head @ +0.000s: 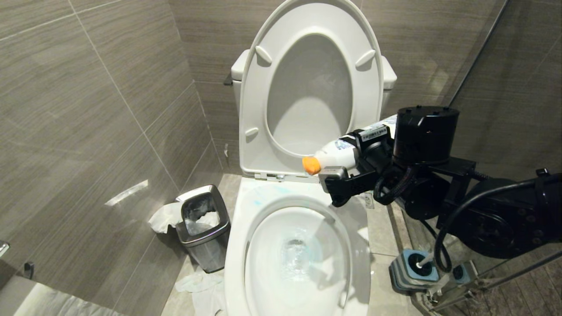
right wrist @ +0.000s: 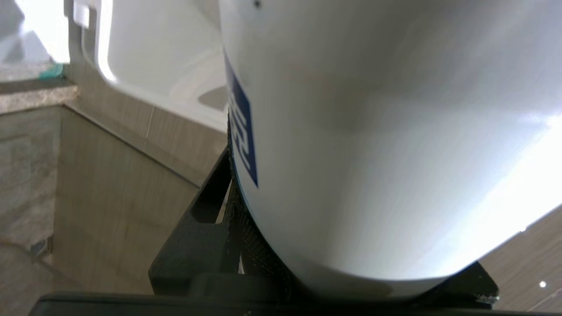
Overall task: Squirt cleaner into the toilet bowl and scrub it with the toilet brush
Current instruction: Pour in the cleaning agent
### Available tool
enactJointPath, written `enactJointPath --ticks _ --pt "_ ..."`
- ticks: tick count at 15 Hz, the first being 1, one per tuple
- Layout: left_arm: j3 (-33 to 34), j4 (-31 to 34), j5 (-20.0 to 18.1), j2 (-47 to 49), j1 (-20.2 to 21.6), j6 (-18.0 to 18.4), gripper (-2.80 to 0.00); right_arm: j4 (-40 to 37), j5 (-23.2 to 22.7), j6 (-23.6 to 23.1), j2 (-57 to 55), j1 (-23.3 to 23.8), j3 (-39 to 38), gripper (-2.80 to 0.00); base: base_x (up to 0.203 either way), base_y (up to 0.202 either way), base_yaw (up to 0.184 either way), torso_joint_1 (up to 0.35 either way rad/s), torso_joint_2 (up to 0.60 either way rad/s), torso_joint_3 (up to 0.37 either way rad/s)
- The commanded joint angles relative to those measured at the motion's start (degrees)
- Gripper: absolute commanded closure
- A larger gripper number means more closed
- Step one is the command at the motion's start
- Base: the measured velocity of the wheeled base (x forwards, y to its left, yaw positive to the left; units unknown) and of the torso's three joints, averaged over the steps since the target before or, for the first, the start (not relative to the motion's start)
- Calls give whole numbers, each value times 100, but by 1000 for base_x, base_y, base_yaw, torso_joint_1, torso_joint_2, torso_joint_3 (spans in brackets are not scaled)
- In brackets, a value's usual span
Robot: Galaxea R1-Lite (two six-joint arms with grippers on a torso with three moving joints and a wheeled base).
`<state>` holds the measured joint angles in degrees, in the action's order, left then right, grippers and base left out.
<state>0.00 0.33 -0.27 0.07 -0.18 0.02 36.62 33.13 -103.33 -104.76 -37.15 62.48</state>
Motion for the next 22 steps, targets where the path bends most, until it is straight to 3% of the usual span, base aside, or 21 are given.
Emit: enactJointPath --ticks 1,15,22 --pt "9 2 0 1 1 -2 0 21 26 -32 -71 -79 37 0 0 0 0 0 0 0" --pt "9 2 0 1 1 -2 0 12 26 135 222 -99 -211 0 0 0 0 0 0 0" --pt "9 2 9 1 1 -2 0 -146 211 -680 272 -99 -227 0 0 0 0 0 0 0"
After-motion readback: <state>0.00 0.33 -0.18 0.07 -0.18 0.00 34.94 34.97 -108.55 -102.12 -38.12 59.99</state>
